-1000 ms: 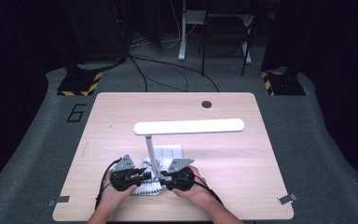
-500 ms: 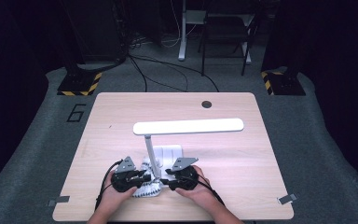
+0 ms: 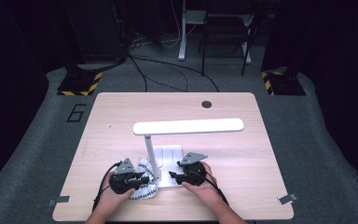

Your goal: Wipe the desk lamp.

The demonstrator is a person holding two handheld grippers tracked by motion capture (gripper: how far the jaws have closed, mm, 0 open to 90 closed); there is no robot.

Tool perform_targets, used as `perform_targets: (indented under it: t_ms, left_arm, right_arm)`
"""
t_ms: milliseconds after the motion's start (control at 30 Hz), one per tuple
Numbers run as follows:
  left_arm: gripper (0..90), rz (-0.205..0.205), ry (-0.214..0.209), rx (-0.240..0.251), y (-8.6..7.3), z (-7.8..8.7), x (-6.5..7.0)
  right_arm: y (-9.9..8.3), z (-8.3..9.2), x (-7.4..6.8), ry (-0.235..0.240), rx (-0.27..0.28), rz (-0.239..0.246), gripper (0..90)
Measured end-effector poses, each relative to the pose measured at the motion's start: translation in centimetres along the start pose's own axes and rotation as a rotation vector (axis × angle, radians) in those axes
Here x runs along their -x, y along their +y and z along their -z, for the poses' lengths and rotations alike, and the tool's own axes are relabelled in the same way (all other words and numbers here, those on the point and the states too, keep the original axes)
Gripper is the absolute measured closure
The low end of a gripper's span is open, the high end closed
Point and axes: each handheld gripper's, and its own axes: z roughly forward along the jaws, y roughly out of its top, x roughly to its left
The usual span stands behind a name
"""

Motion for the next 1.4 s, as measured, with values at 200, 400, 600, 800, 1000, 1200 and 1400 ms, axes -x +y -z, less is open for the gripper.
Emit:
perform_targets:
  t_ms: [200, 400, 600, 800, 1000, 1200, 1400]
  left_arm:
    - [71.8, -0.017, 0.011, -0.028, -0.2, -0.3, -0.1]
    - [71.9, -0.003, 0.010, -0.014, -0.2, -0.4, -0.3]
    - [71.9, 0.005, 0.004, -0.014, -0.2, -0.3, -0.3]
    - [71.9, 0.012, 0.007, -0.005, -0.1, -0.4, -0.7]
    - [71.9, 0.027, 0.008, 0.006, 0.0, -0.5, -0.8]
    - [71.9, 0.042, 0.017, 0.014, 0.2, -0.8, -1.1]
    - [71.9, 0.048, 0.015, 0.022, 0.3, -0.7, -1.4]
  right_arm:
    - [0.4, -0.5, 0.4, -0.041, 0.001, -0.019, 41.7]
    - [0.7, -0.8, 1.0, -0.073, -0.005, -0.021, 39.2]
    - [1.1, -1.4, 1.0, -0.092, -0.005, -0.003, 34.9]
    - [1.3, -1.6, 1.0, -0.098, -0.011, -0.022, 35.8]
    - [1.4, -1.4, -0.2, -0.027, -0.009, 0.013, 41.8]
    - [1.3, -1.9, -0.9, -0.020, -0.003, 0.044, 42.6]
    - [1.5, -2.0, -1.3, -0.016, -0.010, 0.033, 42.3]
